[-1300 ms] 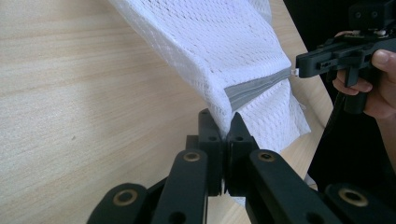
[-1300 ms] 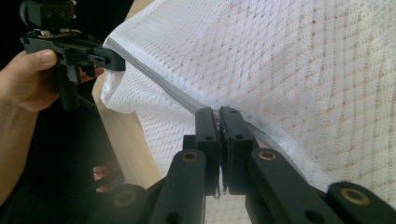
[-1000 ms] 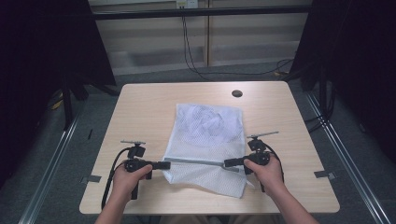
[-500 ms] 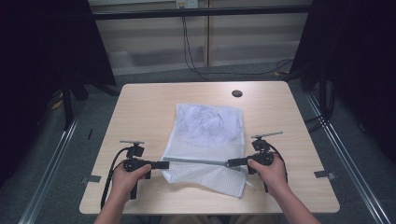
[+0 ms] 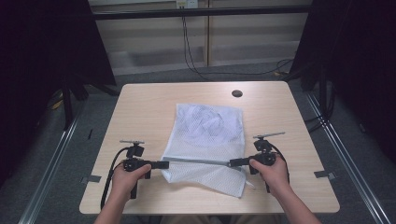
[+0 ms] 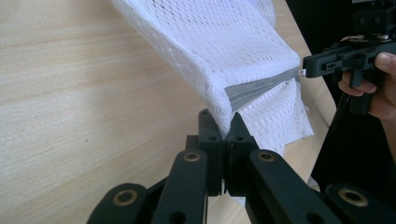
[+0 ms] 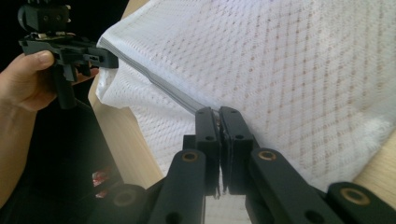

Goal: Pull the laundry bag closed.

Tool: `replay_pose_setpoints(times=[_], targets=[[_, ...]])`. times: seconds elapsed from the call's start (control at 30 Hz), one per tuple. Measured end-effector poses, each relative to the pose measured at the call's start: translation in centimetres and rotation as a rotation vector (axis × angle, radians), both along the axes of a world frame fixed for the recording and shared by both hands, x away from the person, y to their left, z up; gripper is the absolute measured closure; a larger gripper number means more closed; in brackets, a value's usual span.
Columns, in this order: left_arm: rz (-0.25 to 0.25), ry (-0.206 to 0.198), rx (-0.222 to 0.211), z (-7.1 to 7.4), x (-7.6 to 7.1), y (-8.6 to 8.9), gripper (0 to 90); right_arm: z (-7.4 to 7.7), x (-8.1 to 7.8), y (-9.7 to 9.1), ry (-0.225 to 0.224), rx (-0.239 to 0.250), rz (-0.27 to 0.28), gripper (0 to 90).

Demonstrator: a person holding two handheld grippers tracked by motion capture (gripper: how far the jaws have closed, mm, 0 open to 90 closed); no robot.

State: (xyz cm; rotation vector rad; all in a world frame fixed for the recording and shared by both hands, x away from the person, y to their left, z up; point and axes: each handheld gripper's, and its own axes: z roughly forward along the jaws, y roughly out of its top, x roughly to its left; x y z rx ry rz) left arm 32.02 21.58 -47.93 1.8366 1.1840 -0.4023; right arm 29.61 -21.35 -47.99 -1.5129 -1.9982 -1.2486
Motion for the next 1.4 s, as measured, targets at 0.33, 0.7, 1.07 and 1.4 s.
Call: replay_pose_setpoints(times=[0.33,0.7,1.07,1.4], targets=[[-0.001,0.001,0.002,-0.1,0.0,-0.1,88.2,0.1,-0.2,-0.6,0.002,0.012,-0.011,87.0],[0.0,0.001,-0.006,-0.1,0.1,-0.2,88.1,0.2,-0.5,-1.3,0.001,0.013,-0.022,87.0],[0.009,0.001,-0.008,0.0,0.0,0.1,88.2,0.2,-0.5,-2.5,0.001,0.006,-0.045,87.0],[0.009,-0.004,0.0,-0.1,0.0,0.2,88.1,0.3,-0.6,-2.8,0.0,-0.001,-0.051,87.0]])
